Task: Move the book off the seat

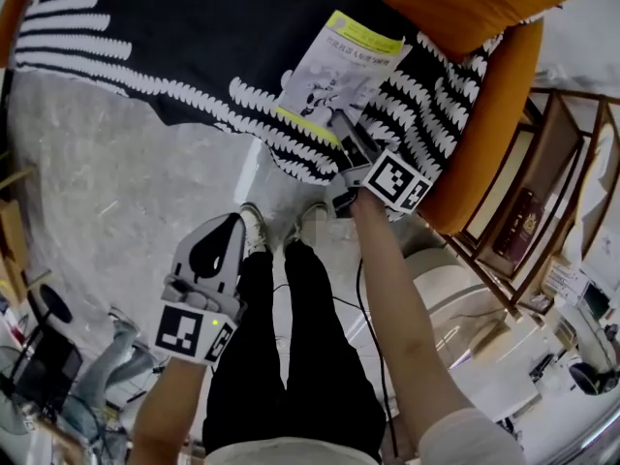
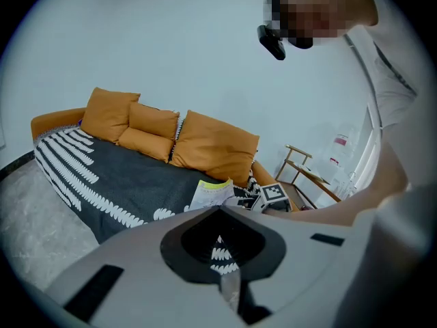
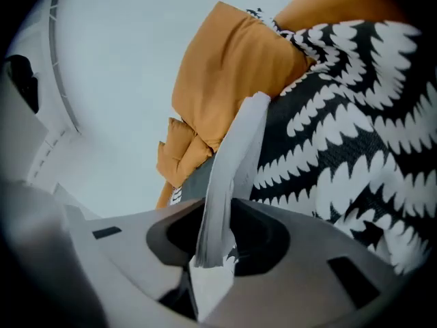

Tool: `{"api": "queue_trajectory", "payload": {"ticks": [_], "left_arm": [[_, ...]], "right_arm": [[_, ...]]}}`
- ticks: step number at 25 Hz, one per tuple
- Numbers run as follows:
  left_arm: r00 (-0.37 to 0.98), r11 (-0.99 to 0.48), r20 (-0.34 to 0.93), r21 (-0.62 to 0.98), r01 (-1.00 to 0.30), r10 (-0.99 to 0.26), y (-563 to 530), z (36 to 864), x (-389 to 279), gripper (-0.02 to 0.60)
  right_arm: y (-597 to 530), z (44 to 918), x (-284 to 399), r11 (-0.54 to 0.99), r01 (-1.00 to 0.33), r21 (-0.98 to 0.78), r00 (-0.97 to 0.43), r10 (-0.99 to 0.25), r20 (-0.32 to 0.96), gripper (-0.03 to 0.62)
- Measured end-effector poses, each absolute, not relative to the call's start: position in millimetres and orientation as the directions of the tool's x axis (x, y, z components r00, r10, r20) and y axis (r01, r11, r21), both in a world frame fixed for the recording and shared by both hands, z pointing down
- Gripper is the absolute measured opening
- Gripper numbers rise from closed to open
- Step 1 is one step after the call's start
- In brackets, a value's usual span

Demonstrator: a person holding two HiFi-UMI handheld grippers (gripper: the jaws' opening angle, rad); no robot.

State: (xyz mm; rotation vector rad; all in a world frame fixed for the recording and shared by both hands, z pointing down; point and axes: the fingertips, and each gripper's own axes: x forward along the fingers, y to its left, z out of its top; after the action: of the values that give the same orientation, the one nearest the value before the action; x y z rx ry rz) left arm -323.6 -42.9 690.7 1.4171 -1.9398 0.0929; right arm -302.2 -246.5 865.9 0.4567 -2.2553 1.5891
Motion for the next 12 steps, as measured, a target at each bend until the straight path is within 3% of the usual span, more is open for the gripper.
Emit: {"api": "queue_trajectory", "payload": {"ticks": [12], "left_arm": [[-0.15,0.372,0.522,0.351,-0.859,-0.839,-32,642,-341,0.015]], "right_arm": [[-256,769,-318,0.275,-0.342,-0.898,-0.939,-0.117,0.322,0.109]]}}
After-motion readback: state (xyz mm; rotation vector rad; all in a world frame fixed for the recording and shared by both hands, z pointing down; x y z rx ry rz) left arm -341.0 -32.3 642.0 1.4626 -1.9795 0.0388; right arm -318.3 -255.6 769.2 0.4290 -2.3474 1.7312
